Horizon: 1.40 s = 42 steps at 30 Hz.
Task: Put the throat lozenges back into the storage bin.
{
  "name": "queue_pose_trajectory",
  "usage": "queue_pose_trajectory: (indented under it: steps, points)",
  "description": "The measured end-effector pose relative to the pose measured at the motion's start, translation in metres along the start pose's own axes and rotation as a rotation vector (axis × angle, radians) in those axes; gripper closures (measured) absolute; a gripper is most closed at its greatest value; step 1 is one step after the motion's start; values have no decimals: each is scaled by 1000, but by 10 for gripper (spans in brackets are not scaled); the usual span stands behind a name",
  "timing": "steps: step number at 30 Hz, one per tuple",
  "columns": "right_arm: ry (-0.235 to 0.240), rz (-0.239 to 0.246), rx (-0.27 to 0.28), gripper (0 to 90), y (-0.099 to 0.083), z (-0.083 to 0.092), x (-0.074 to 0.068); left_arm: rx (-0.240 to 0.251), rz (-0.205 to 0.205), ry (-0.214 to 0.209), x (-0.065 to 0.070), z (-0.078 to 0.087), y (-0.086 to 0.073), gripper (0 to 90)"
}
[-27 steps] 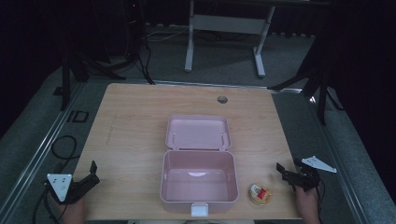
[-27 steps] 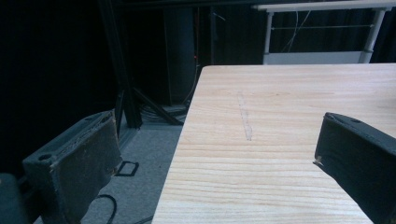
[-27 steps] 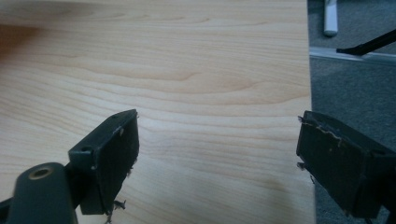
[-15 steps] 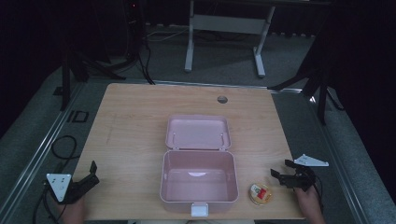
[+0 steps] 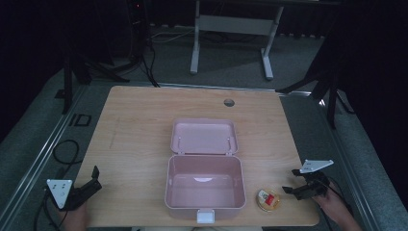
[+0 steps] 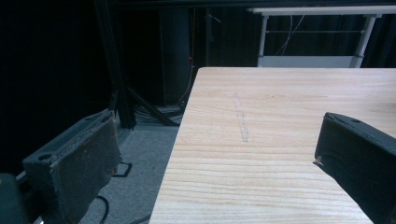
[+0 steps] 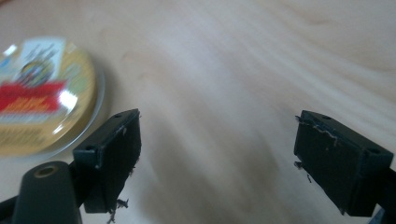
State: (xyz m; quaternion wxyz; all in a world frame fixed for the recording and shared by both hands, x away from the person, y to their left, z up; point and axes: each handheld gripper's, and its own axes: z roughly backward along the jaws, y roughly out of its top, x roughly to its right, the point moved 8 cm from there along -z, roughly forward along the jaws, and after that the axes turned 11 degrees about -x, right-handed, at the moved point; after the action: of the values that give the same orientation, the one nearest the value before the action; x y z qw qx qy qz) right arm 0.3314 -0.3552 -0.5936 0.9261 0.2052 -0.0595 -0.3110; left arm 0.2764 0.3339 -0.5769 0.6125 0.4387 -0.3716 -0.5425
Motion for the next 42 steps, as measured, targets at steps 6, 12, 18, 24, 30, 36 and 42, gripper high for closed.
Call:
queue_pose_trajectory:
  steps: [6,12,18,24,30,36,42]
  points:
    - [31,85,-178,146,-3,3,-7,-1,-4,0,0,0,0,3]
    - [25,175,-382,149,-6,8,-15,0,-4,-1,0,0,0,4]
    - [44,230,-524,163,-5,10,-25,2,-6,0,0,0,0,4]
    - [78,282,-613,143,2,8,-41,1,-9,-3,0,0,0,3]
    - [115,312,-649,139,9,2,-57,4,-5,-6,0,0,0,3]
    - [108,382,-639,133,20,-5,-74,5,-6,-7,0,0,0,3]
    - [93,445,-655,137,30,-14,-85,8,-6,-10,0,0,0,3]
